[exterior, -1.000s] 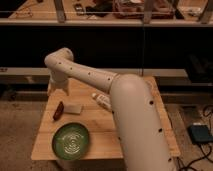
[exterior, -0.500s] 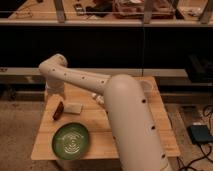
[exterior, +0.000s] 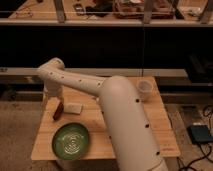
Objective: Place the pepper on the white sponge
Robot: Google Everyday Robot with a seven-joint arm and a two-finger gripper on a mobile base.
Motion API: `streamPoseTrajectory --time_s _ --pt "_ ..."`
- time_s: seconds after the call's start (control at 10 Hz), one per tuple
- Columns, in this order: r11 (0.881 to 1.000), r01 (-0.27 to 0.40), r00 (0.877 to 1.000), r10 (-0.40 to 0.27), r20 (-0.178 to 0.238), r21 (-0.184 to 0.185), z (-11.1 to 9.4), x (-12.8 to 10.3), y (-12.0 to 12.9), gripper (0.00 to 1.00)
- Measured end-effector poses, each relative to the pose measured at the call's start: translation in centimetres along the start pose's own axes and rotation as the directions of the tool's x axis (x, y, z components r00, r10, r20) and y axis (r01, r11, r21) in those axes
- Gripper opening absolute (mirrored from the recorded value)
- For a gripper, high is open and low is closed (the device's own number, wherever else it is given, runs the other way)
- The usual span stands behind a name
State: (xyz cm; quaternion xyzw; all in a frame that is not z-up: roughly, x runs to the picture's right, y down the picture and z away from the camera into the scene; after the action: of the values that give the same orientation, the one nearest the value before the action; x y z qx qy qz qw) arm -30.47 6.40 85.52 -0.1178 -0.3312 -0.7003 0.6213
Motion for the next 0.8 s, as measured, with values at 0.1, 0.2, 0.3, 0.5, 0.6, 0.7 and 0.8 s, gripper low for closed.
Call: streamPoseTrajectory --time_s 0.1,0.2,0.3,0.5,0.6,0.7,0.8 --pt "1.0 0.002 1.0 -0.002 0.005 0.001 0.8 0.0 -0.1 0.65" --pt "1.0 0.013 1.0 -0.013 0.007 -0.001 1.3 0.0 -0.1 0.65" --pt "1.0 0.026 1.0 -0.026 0.008 -0.008 2.0 0.0 -0.1 0.65" --pt "0.999 0.038 0.999 -0.038 0.011 -0.022 3.0 0.0 0.1 0.65" --pt "0.999 0.04 0.999 -0.04 0.014 -0.028 3.5 -0.1 0.3 0.65" --pt "0.999 0.041 0.999 -0.041 0.019 -0.033 4.1 -0.2 0.5 0.65" --pt "0.998 0.042 0.999 -0.041 0.022 -0.036 4.4 -0.3 0.6 0.65"
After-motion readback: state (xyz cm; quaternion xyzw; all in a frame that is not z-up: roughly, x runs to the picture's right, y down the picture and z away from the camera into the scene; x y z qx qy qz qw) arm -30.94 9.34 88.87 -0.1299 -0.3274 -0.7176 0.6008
